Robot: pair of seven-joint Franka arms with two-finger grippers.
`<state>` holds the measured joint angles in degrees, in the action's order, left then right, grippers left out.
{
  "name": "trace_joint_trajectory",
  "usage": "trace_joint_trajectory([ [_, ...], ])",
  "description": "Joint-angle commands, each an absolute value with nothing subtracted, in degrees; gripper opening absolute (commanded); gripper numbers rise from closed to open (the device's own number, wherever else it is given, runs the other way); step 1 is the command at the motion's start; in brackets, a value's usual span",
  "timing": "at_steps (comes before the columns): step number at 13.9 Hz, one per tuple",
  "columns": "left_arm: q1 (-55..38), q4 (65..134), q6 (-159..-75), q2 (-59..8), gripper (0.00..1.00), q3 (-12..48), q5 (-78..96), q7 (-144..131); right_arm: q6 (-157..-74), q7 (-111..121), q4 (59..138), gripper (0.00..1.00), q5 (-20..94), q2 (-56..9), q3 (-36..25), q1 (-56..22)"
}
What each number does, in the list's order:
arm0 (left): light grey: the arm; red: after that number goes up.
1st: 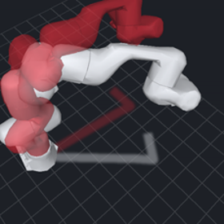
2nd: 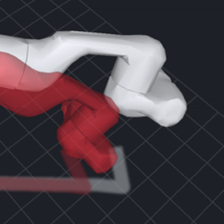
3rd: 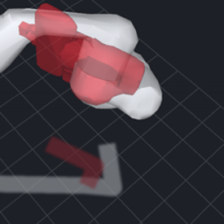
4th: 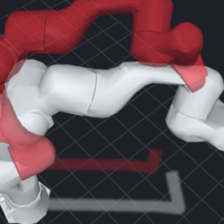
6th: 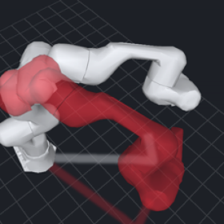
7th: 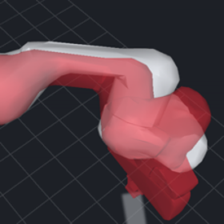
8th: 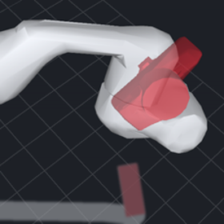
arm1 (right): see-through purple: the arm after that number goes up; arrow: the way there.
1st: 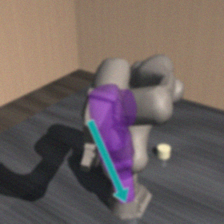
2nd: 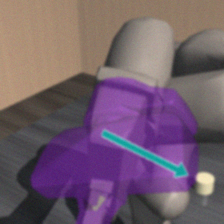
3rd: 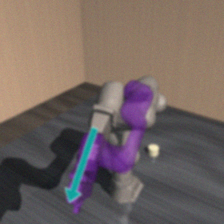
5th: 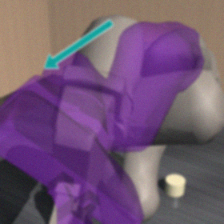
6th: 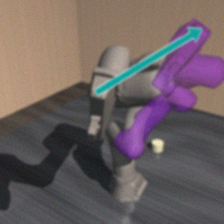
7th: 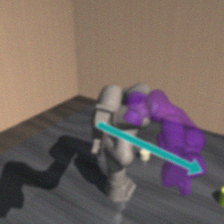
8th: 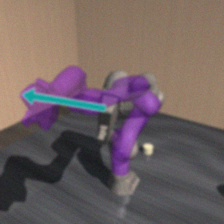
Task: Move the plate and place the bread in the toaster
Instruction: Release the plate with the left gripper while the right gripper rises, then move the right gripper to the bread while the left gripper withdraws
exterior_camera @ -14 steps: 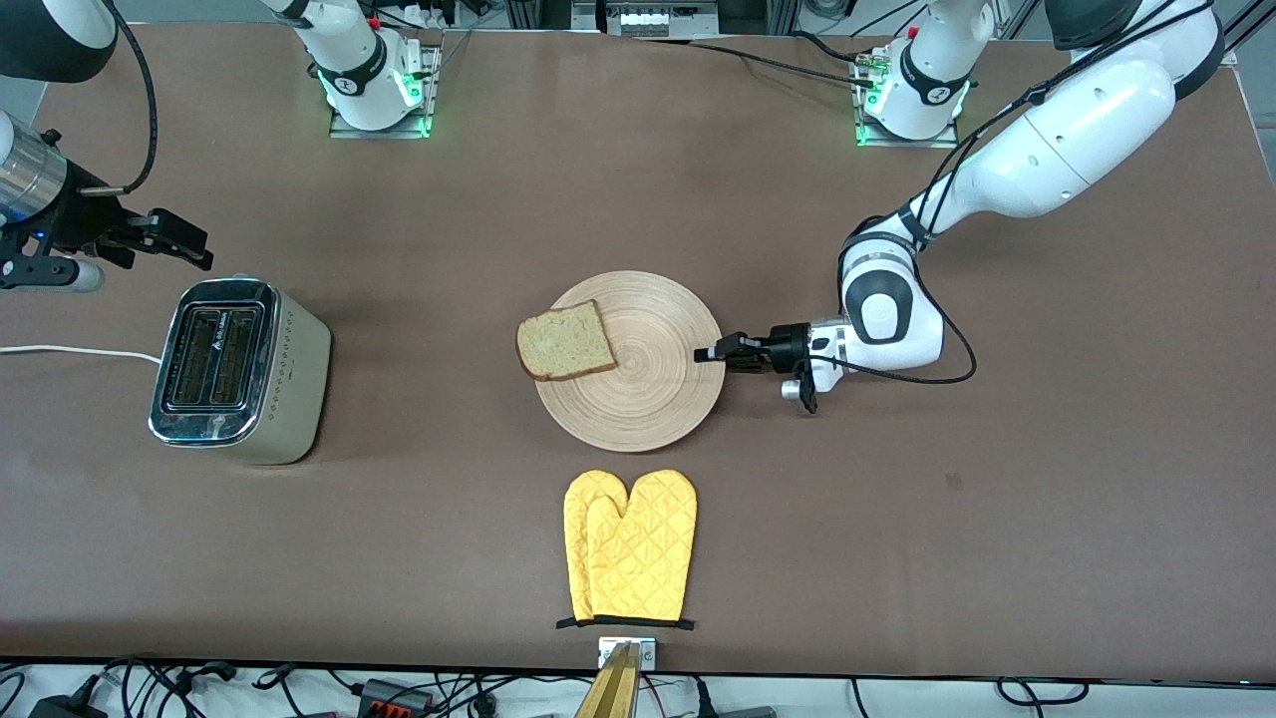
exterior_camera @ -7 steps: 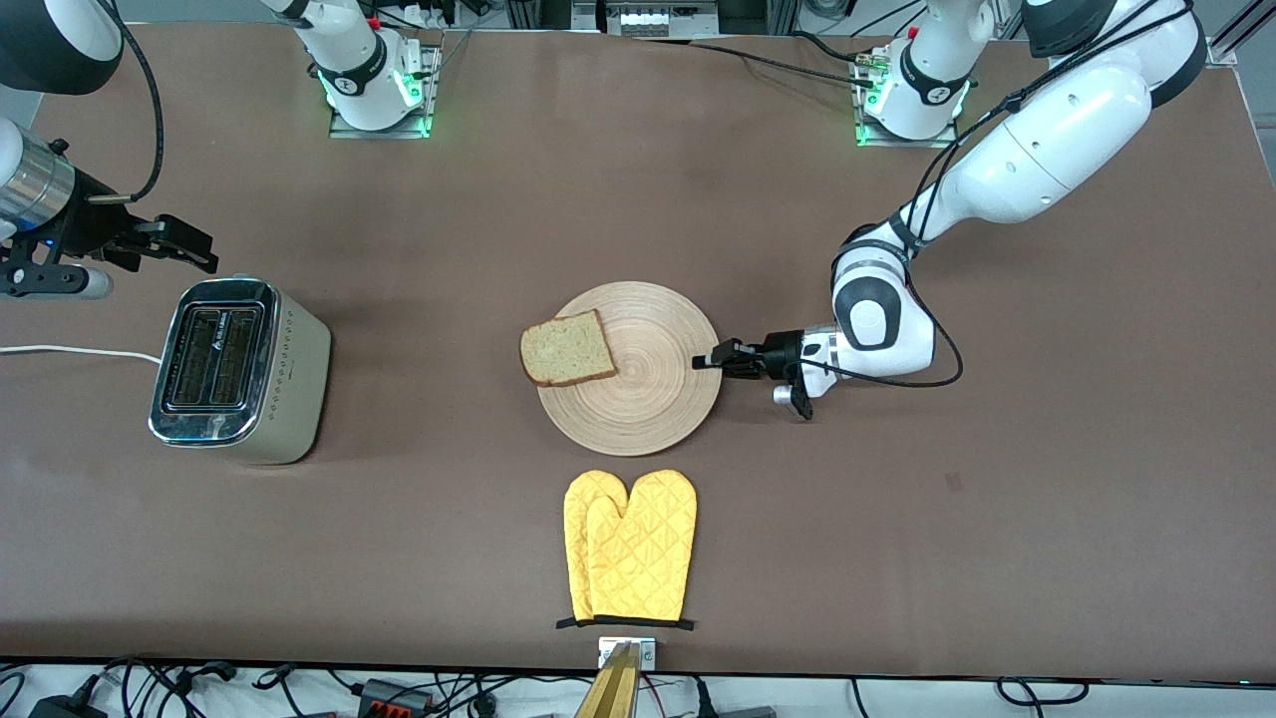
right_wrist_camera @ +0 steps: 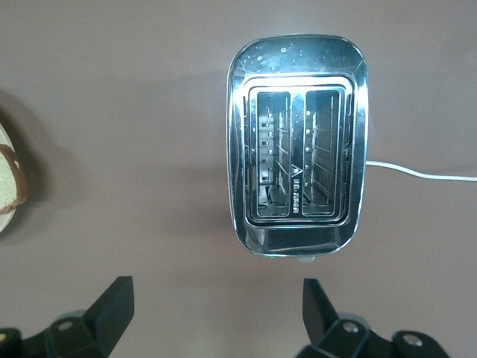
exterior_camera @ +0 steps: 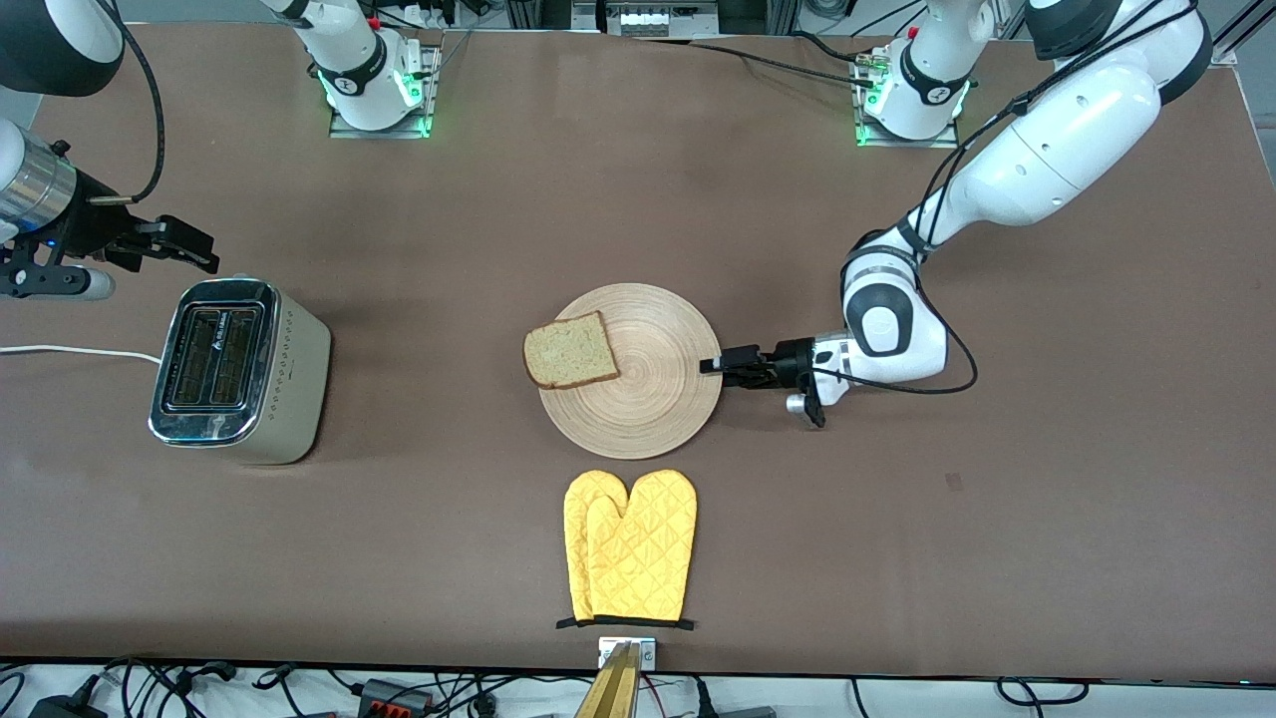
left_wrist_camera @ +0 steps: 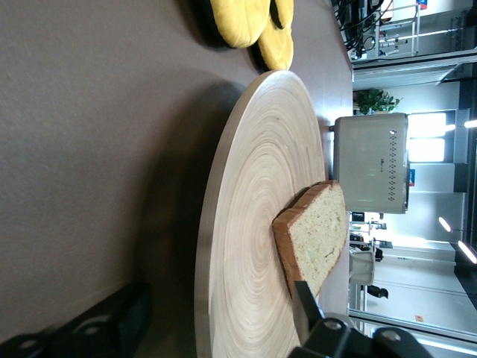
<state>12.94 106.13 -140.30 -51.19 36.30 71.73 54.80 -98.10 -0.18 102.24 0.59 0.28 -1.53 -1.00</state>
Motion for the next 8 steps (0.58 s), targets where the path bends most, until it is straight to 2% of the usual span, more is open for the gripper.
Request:
trace_joint_trajectory([
  [1, 15.10, 105.74, -135.98, -49.75, 1.00, 33.84, 66.82, 55.02, -98.00, -0.97, 101.25, 1.00, 0.26, -1.49, -1.49, -3.59],
  [5, 19.68, 100.48, -127.29, -49.75, 1.00, 33.49, 53.13, 49.16, -99.13, -6.67, 100.99, 1.00, 1.05, -4.91, -1.49, -10.36],
  [8, 22.84, 95.55, -119.29, -49.83, 1.00, 33.22, 41.42, 42.56, -104.83, -7.64, 100.99, 1.00, 1.67, -9.30, -1.41, -14.84],
])
